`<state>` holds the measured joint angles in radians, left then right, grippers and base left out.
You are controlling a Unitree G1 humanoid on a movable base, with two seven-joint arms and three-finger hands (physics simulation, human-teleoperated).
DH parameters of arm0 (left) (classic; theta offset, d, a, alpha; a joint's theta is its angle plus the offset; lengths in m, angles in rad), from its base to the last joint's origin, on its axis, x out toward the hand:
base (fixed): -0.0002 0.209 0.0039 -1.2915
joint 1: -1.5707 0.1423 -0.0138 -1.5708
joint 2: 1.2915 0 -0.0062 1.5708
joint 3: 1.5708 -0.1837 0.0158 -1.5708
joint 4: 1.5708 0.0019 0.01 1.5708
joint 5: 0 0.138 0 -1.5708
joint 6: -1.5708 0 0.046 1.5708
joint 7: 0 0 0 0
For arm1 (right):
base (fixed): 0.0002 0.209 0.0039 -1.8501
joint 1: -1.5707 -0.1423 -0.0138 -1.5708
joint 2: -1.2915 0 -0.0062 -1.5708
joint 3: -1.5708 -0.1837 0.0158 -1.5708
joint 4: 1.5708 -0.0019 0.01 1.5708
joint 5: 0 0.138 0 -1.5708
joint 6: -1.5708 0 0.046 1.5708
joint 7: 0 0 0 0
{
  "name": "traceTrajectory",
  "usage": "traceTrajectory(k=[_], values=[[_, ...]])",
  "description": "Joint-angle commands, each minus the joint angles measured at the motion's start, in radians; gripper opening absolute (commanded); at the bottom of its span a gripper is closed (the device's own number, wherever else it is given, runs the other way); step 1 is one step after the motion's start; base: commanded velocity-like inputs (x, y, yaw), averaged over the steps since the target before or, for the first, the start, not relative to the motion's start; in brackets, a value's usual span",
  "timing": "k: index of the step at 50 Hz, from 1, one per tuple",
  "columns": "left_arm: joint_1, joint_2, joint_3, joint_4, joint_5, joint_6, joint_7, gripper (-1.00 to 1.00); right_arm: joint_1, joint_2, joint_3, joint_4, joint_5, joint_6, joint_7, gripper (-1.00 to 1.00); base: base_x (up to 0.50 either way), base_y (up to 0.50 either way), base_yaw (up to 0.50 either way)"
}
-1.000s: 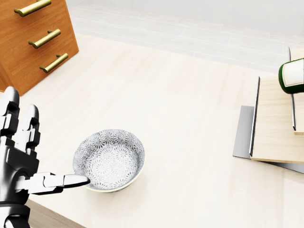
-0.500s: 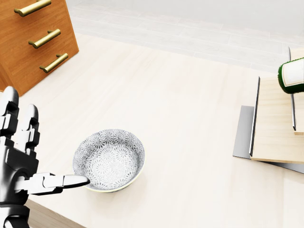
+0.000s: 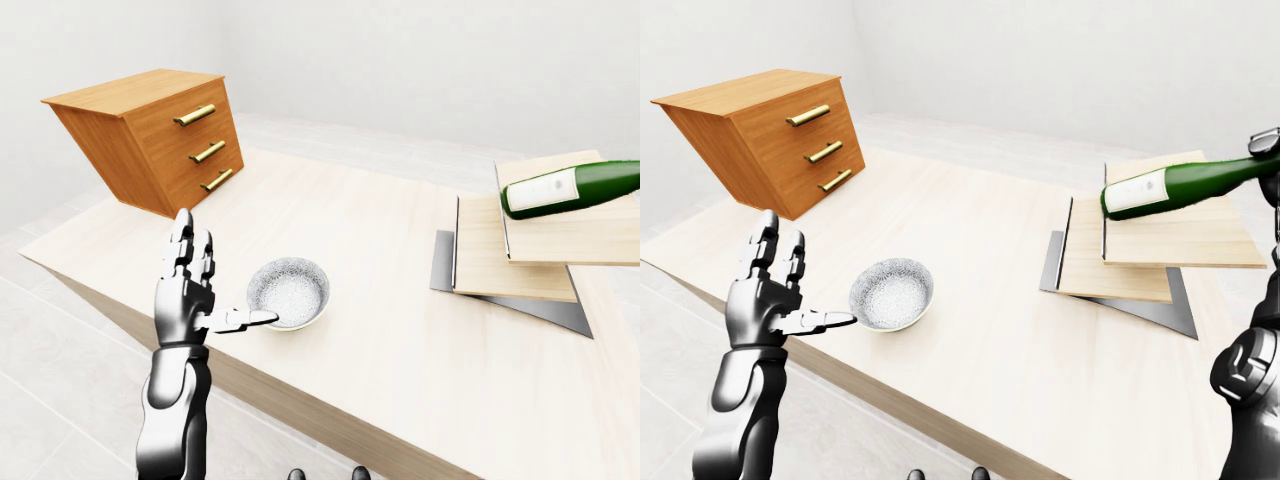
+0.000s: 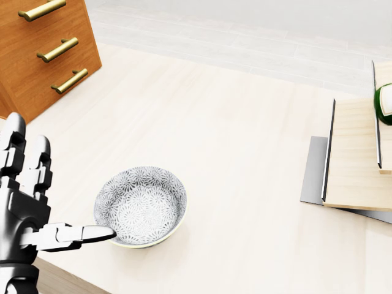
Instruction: Put the wine bottle on the wine rack.
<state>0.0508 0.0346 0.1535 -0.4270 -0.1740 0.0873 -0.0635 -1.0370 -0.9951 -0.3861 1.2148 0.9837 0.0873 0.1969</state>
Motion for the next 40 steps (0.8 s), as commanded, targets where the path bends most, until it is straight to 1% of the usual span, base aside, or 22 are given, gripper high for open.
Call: traceTrajectory(k=[1, 7, 9, 13, 19, 25, 29, 40], values=[[-0.005, 0.0, 0.001, 0.022, 0.001, 0.0, -0.003, 1.0, 0.001, -0.038, -0.037, -0.002, 0.0, 0.0, -0.016, -1.0, 0.0, 0.0, 0.0], [-0.008, -0.001, -0.004, 0.031, 0.003, 0.0, -0.003, 1.0, 0.011, -0.017, -0.028, 0.002, -0.009, 0.0, -0.009, -1.0, 0.0, 0.0, 0.0], [-0.006, -0.001, -0.006, 0.026, 0.003, 0.0, -0.003, 1.0, 0.014, 0.002, -0.024, 0.006, -0.014, 0.0, -0.005, -1.0, 0.0, 0.0, 0.0], [-0.004, 0.002, 0.0, 0.018, -0.001, 0.0, -0.002, 1.0, 0.018, 0.019, -0.02, 0.014, -0.022, 0.0, 0.0, -1.0, 0.0, 0.0, 0.0], [-0.004, 0.004, 0.006, 0.019, -0.004, 0.0, -0.004, 1.0, 0.026, 0.03, -0.028, 0.031, -0.025, 0.0, -0.002, -1.0, 0.0, 0.0, 0.0], [-0.003, 0.0, -0.001, 0.024, -0.001, 0.0, -0.004, 1.0, 0.032, 0.044, -0.034, 0.043, -0.027, 0.0, -0.012, -1.0, 0.0, 0.0, 0.0], [0.001, 0.001, 0.0, 0.013, -0.003, 0.0, -0.003, 1.0, 0.044, 0.055, -0.048, 0.061, -0.018, 0.0, -0.037, -1.0, 0.0, 0.0, 0.0], [-0.003, 0.002, 0.005, 0.026, -0.005, 0.0, -0.006, 1.0, 0.088, 0.058, -0.057, 0.079, -0.017, 0.0, -0.043, -1.0, 0.0, 0.0, 0.0]])
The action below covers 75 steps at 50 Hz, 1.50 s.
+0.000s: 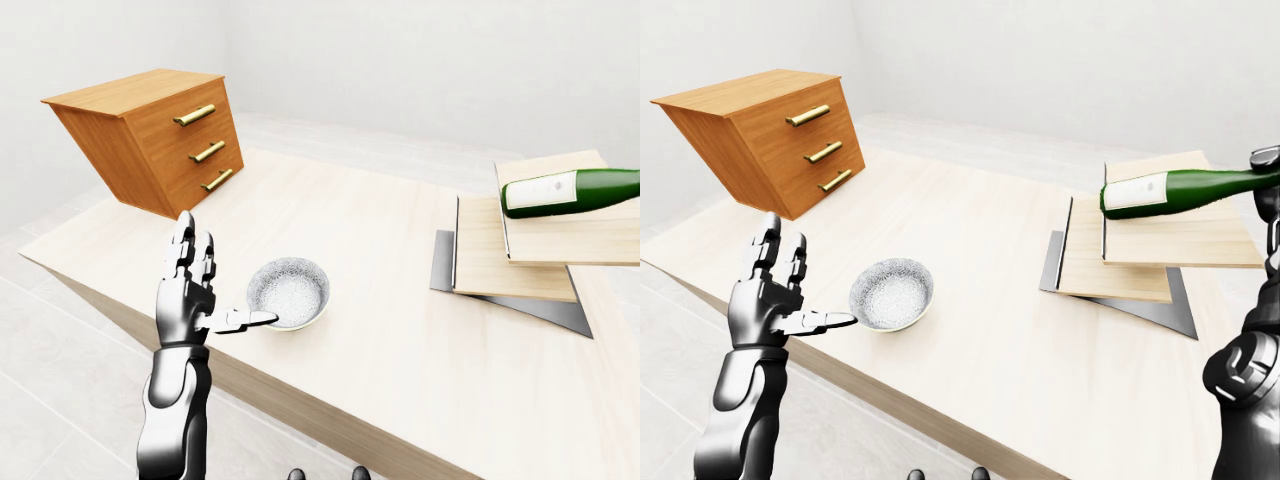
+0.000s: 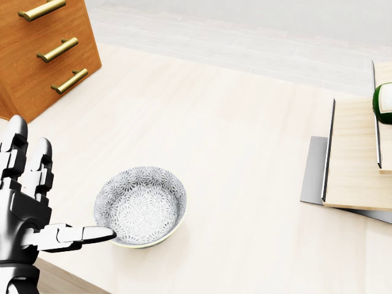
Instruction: Put the wine bottle on the wine rack.
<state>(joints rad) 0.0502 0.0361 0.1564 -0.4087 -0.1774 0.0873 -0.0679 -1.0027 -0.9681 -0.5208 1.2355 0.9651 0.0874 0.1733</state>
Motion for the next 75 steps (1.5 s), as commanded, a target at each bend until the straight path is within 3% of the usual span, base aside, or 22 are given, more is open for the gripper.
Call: traceTrajectory(k=[1, 8, 14, 31, 34, 38, 39, 40, 41, 75], values=[[-0.003, 0.001, 0.002, 0.007, -0.002, 0.0, -0.001, 1.0, 0.057, 0.03, 0.077, 0.059, 0.002, 0.0, -0.018, -1.0, 0.0, 0.0, 0.0], [-0.005, 0.0, -0.001, 0.01, 0.0, 0.0, -0.001, 1.0, 0.075, 0.023, 0.07, 0.06, 0.005, 0.0, -0.019, -1.0, 0.0, 0.0, 0.0], [-0.008, 0.001, -0.002, 0.011, 0.001, 0.0, 0.0, 1.0, 0.085, 0.018, 0.067, 0.062, 0.006, 0.0, -0.023, -0.67, 0.0, 0.0, 0.0], [-0.004, 0.002, -0.002, 0.003, -0.001, 0.0, 0.0, 1.0, 0.092, 0.011, 0.069, 0.061, 0.004, 0.0, -0.027, -0.4, 0.0, 0.0, 0.0], [-0.003, 0.002, -0.002, 0.001, -0.001, 0.0, -0.001, 1.0, 0.091, 0.009, 0.069, 0.06, 0.003, 0.0, -0.028, -0.22, 0.0, 0.0, 0.0], [-0.002, 0.001, -0.001, 0.002, -0.002, 0.0, -0.002, 1.0, 0.087, 0.007, 0.071, 0.06, -0.001, 0.0, -0.029, 0.26, 0.0, 0.0, 0.0], [-0.002, 0.001, -0.001, 0.0, -0.002, 0.0, -0.002, 1.0, 0.086, 0.006, 0.071, 0.06, -0.001, 0.0, -0.03, 0.42, 0.0, 0.0, 0.0], [-0.002, 0.001, 0.0, 0.001, -0.002, 0.0, -0.002, 1.0, 0.085, 0.004, 0.071, 0.06, -0.002, 0.0, -0.031, 0.95, 0.0, 0.0, 0.0], [-0.003, 0.001, 0.0, 0.003, -0.001, 0.0, -0.001, 1.0, 0.085, 0.002, 0.07, 0.06, -0.002, 0.0, -0.034, 1.0, 0.0, 0.0, 0.0], [0.0, 0.0, 0.001, -0.003, -0.003, 0.0, -0.001, 1.0, 0.185, -0.038, 0.047, 0.066, 0.002, 0.0, -0.017, 1.0, 0.0, 0.0, 0.0]])
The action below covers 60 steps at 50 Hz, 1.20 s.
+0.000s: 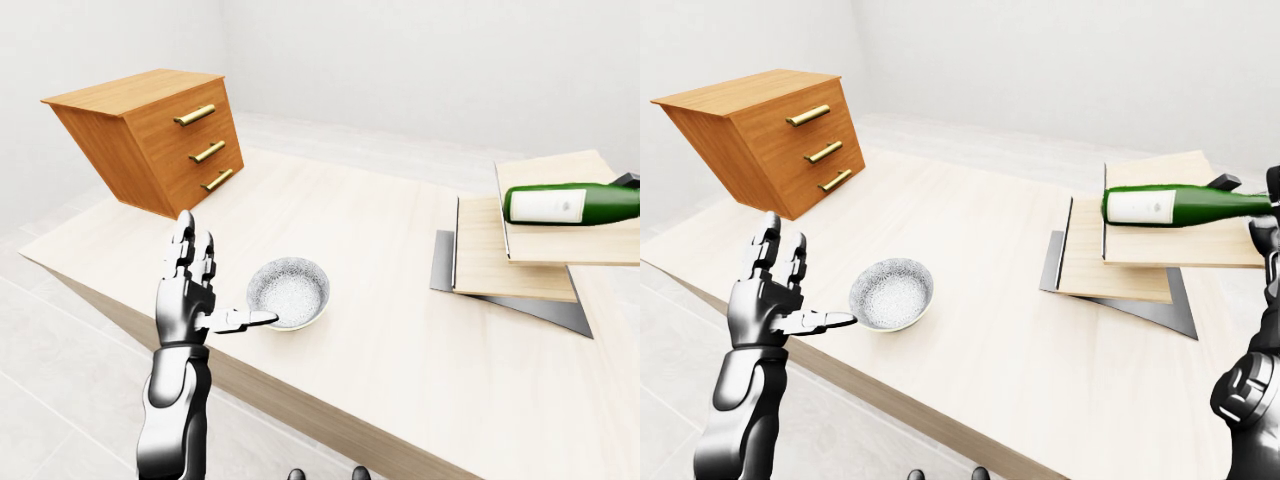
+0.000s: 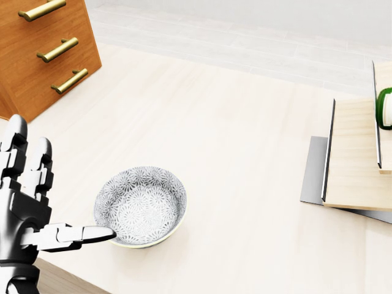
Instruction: Put the wine bottle on the wine rack.
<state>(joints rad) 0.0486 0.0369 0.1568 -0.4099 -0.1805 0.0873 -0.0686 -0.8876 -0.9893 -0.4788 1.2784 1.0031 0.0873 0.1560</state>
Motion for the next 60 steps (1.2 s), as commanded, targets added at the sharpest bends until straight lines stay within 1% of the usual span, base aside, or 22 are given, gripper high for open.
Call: traceTrajectory(k=[1, 19, 32, 43, 48, 53, 60], values=[[0.002, -0.001, -0.001, -0.002, 0.001, 0.0, 0.0, 1.0, 0.079, -0.021, 0.003, 0.024, -0.034, 0.0, 0.005, 1.0, 0.0, 0.0, 0.0], [-0.002, 0.0, -0.005, 0.0, 0.004, 0.0, 0.002, 1.0, 0.137, -0.024, -0.004, 0.031, -0.034, 0.0, 0.025, 1.0, 0.0, 0.0, 0.0], [-0.002, -0.002, -0.008, 0.021, 0.008, 0.0, -0.002, 1.0, 0.151, -0.03, -0.008, 0.031, -0.032, 0.0, 0.031, 1.0, 0.0, 0.0, 0.0], [-0.003, -0.001, -0.005, 0.031, 0.005, 0.0, -0.003, 1.0, 0.193, -0.042, -0.012, 0.024, -0.028, 0.0, 0.069, 1.0, 0.0, 0.0, 0.0], [-0.001, -0.001, -0.007, 0.02, 0.005, 0.0, -0.001, 1.0, 0.219, -0.063, -0.019, 0.012, -0.02, 0.0, 0.094, 1.0, 0.0, 0.0, 0.0], [-0.002, -0.001, -0.008, 0.014, 0.005, 0.0, 0.0, 1.0, 0.252, -0.102, -0.034, -0.006, 0.001, 0.0, 0.128, 1.0, 0.0, 0.0, 0.0], [0.001, -0.003, -0.013, -0.001, 0.006, 0.0, 0.003, 1.0, 0.306, -0.14, -0.053, -0.037, 0.033, 0.0, 0.15, 1.0, 0.0, 0.0, 0.0]])
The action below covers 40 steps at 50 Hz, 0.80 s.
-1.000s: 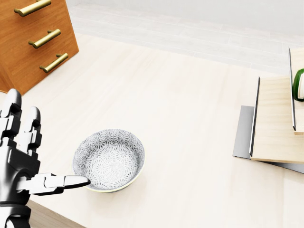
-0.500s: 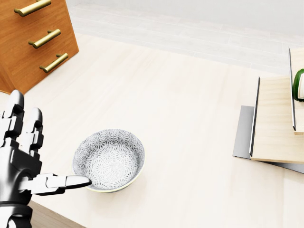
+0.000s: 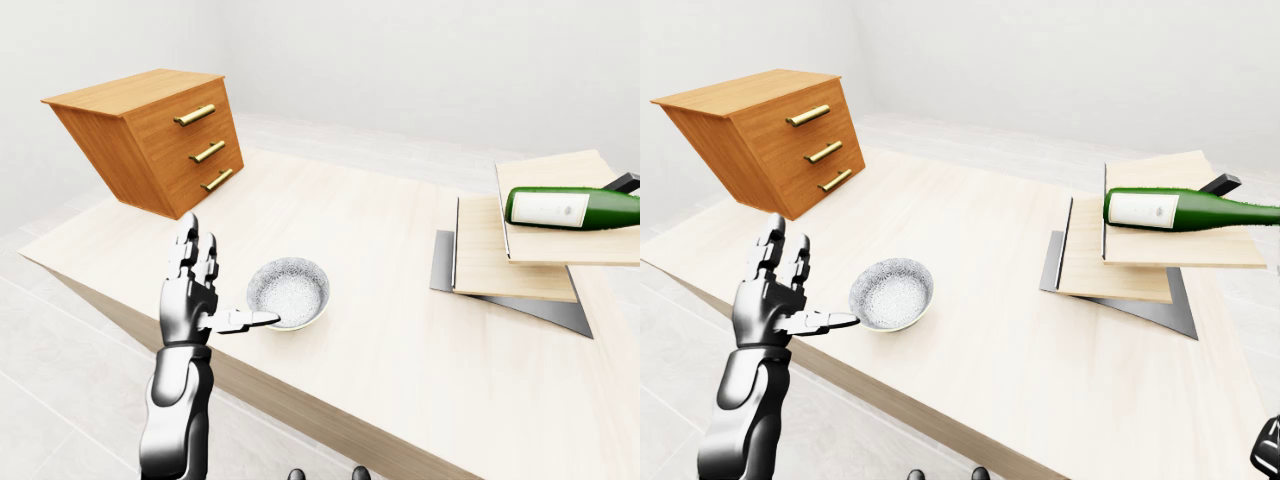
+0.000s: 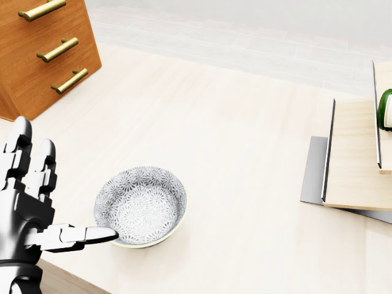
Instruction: Put the wine bottle on the wine rack.
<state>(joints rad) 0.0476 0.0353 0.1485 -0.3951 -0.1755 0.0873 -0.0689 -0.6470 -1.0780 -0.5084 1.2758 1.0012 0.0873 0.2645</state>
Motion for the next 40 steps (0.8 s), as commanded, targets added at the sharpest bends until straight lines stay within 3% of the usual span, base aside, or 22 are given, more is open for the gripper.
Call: traceTrajectory(k=[1, 21, 40], values=[[0.003, -0.001, -0.006, -0.018, 0.002, 0.0, 0.003, 1.0, 0.071, -0.056, -0.026, -0.038, 0.041, 0.0, 0.044, 1.0, 0.0, 0.0, 0.0], [-0.013, -0.002, -0.012, -0.021, 0.007, 0.0, 0.01, 1.0, 0.186, -0.142, -0.104, -0.199, 0.184, 0.0, 0.018, 1.0, 0.0, 0.0, 0.0], [-0.019, -0.004, -0.024, -0.036, 0.011, 0.0, 0.017, 1.0, 0.314, -0.156, -0.3, -0.587, 0.434, 0.0, -0.256, 1.0, 0.0, 0.0, 0.0]])
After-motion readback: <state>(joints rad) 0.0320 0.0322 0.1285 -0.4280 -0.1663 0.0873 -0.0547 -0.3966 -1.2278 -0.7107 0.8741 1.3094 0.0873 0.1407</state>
